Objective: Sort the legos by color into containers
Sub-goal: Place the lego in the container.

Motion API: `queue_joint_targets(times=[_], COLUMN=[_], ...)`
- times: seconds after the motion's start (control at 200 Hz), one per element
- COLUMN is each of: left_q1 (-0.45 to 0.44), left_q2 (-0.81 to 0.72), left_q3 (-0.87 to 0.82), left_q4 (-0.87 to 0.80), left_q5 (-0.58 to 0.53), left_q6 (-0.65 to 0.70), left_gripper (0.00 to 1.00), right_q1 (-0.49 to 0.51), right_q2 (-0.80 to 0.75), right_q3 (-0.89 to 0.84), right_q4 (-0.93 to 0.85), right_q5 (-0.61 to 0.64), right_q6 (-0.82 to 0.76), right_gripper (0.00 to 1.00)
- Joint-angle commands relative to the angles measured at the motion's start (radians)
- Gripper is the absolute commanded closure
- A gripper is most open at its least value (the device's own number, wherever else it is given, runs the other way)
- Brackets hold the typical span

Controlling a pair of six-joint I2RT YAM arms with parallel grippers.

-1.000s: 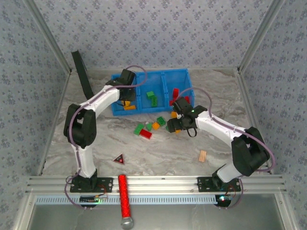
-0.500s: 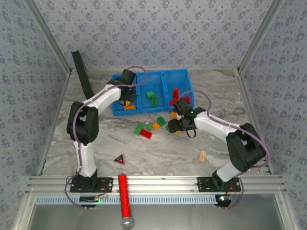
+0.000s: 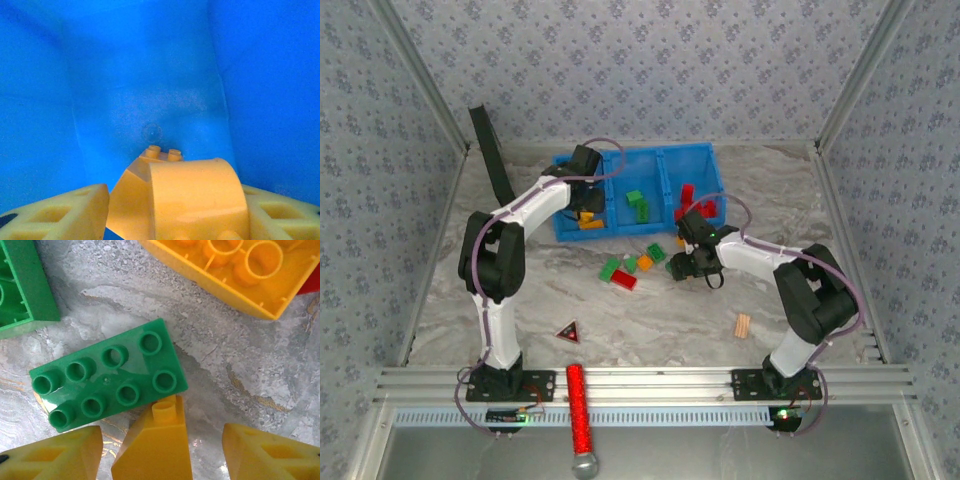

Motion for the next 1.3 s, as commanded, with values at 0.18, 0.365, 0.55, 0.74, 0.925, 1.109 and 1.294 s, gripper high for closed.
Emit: queue_joint_targets(times=[0.18, 0.365, 0.55, 0.74, 0.925, 1.109, 1.294], left_q1=[-0.004, -0.005, -0.006, -0.005, -0.004, 0.011, 0.017], left_q2=[-0.111, -0.162, -0.211, -0.27, -0.382, -0.56, -0.736], left_q3=[0.019, 0.014, 0.007, -0.013, -0.07, -0.154, -0.251], left_q4=[-0.019, -0.025, -0.026, -0.031, -0.043, -0.067, -0.131], left_q5=[0.02, 0.024, 0.026, 0.041, 0.052, 0.046, 0.061], left_q6=[0.008, 0.014, 0.021, 0.026, 0.025, -0.002, -0.035], left_gripper=[0.35, 0.34, 0.33, 0.33, 0.32, 0.31, 0.3], right_q1=[-0.012, -0.01, 0.007, 0.07, 0.121, 0.169, 0.209], right_q2=[0.025, 0.021, -0.03, -0.116, -0.121, 0.008, 0.215], right_q3=[-0.019, -0.013, 0.013, 0.099, 0.286, 0.513, 0.778], right_q4=[0.034, 0.025, -0.048, -0.185, -0.235, -0.207, -0.173], right_q5=[0.011, 0.0, 0.011, 0.055, 0.072, 0.099, 0.1], right_q6=[-0.02, -0.026, -0.035, -0.037, -0.068, -0.143, -0.237], right_gripper=[0.47, 0.59, 0.66, 0.68, 0.69, 0.69, 0.7])
